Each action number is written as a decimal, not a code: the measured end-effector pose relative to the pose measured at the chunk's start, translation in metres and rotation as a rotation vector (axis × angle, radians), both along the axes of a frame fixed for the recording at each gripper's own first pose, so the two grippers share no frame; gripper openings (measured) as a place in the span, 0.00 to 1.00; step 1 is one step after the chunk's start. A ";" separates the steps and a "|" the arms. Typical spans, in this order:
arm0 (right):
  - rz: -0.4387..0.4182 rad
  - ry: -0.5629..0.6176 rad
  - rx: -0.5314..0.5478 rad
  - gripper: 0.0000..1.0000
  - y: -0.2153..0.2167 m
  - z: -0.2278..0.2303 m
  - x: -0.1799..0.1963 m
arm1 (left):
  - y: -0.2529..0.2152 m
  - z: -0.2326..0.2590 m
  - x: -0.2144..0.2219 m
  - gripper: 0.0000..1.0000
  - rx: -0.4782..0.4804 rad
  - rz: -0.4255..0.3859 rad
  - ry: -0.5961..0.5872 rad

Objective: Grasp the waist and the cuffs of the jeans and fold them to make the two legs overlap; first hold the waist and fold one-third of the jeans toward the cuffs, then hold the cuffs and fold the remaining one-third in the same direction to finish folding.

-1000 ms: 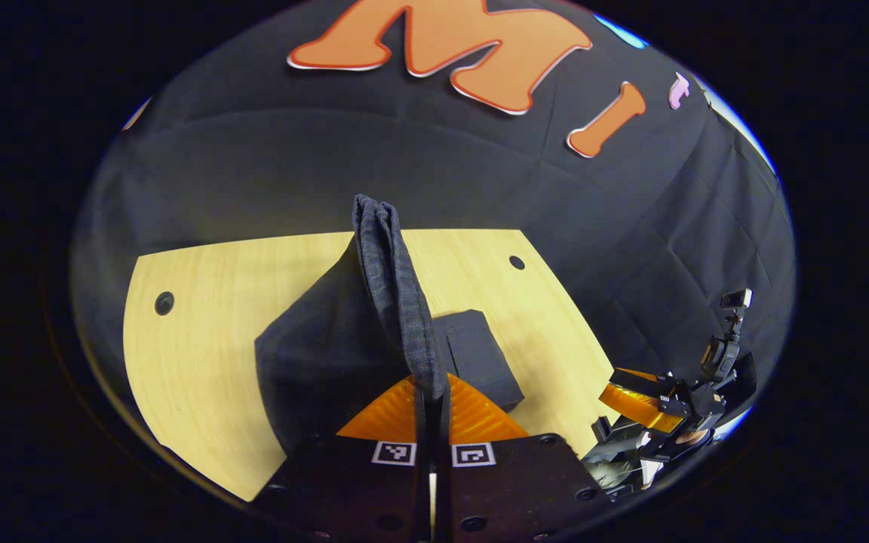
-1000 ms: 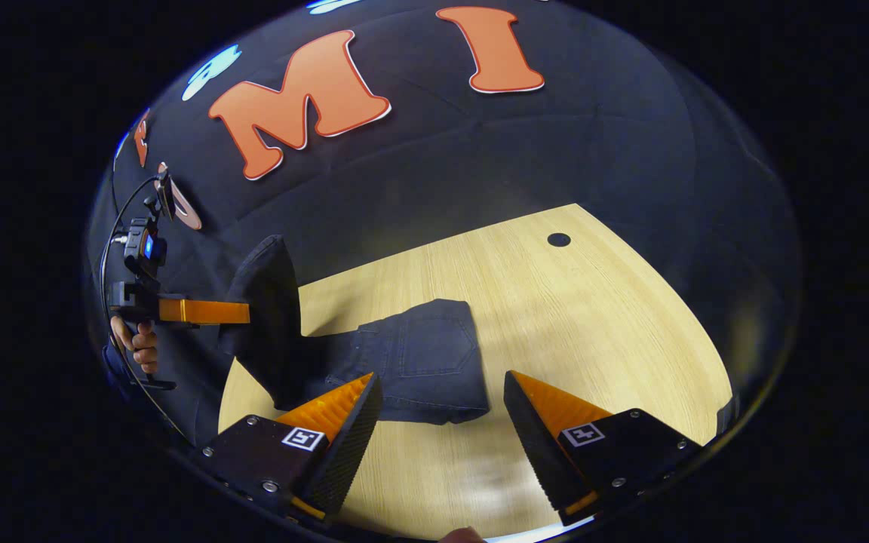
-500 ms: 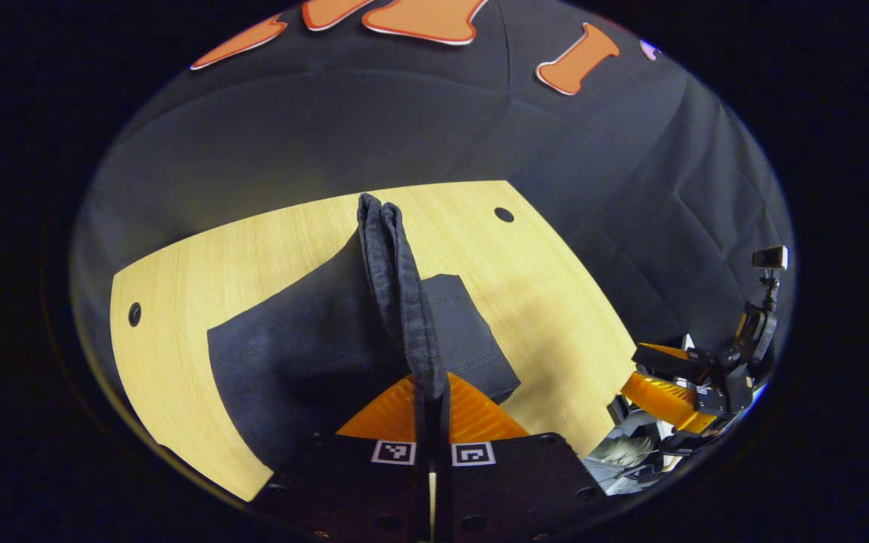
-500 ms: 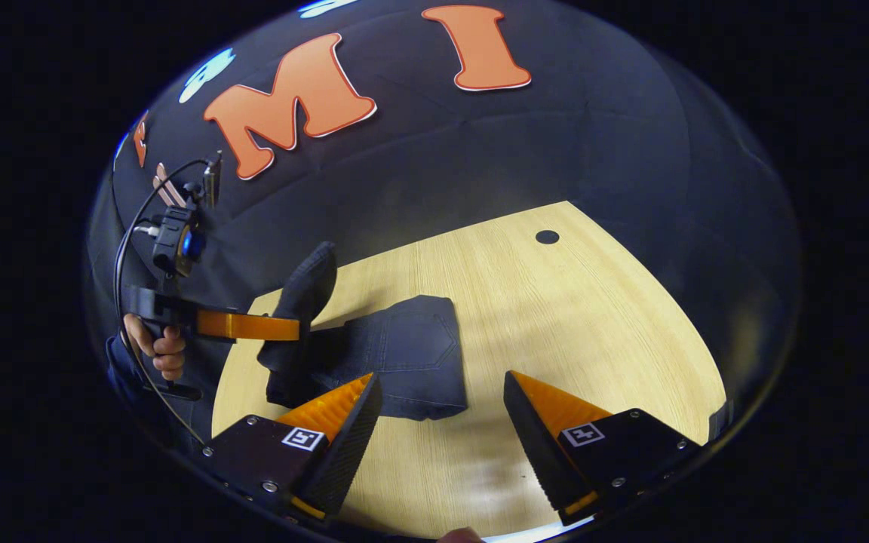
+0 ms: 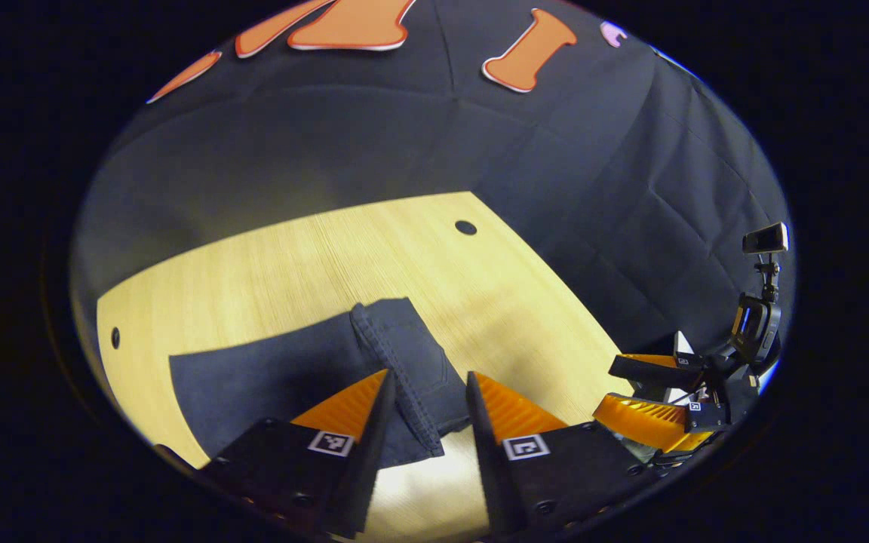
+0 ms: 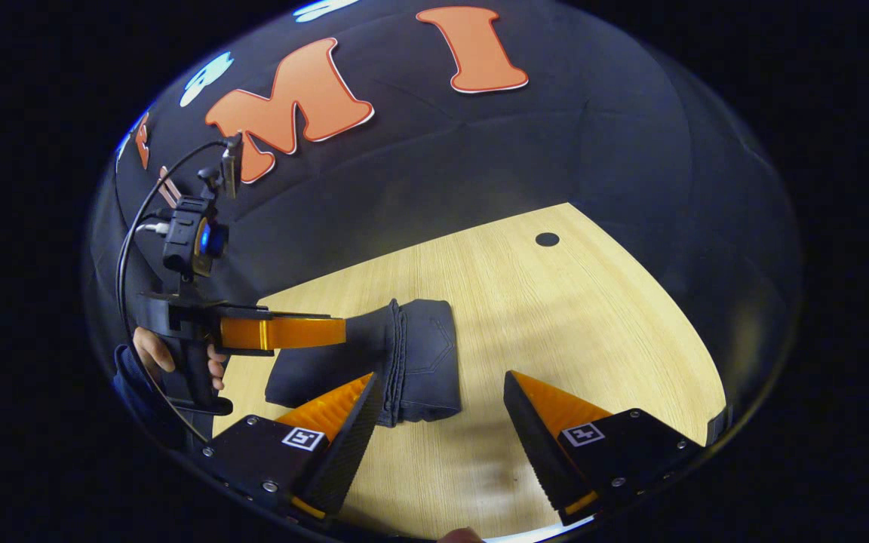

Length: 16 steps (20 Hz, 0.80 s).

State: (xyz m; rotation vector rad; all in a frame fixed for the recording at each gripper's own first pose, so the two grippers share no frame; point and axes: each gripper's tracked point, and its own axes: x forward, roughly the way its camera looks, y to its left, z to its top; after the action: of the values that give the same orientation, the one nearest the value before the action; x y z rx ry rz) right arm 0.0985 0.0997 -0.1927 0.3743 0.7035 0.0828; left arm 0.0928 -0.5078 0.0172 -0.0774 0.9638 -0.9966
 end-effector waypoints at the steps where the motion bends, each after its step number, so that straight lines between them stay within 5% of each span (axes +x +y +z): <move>1: -0.005 -0.014 -0.007 0.98 -0.003 0.002 0.002 | 0.006 0.007 0.001 0.69 -0.004 0.025 -0.020; 2: -0.009 -0.034 -0.016 0.98 -0.003 0.005 0.004 | 0.012 0.014 0.002 0.63 -0.013 0.049 -0.038; 4: -0.020 -0.091 -0.045 0.98 -0.006 0.018 0.005 | 0.034 0.030 0.006 0.84 -0.033 0.114 -0.085; 7: -0.016 -0.214 -0.094 0.98 0.001 0.042 0.014 | 0.065 0.058 0.013 0.94 -0.049 0.223 -0.196; 16: -0.002 -0.557 -0.195 0.98 0.045 0.128 -0.002 | 0.191 0.122 -0.016 0.98 -0.039 0.518 -0.589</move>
State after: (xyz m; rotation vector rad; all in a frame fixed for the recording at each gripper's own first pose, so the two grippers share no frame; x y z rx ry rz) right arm 0.0962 0.1444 -0.0645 0.1512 0.1578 0.1096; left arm 0.0765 -0.3166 0.1392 -0.0565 0.3497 -0.5056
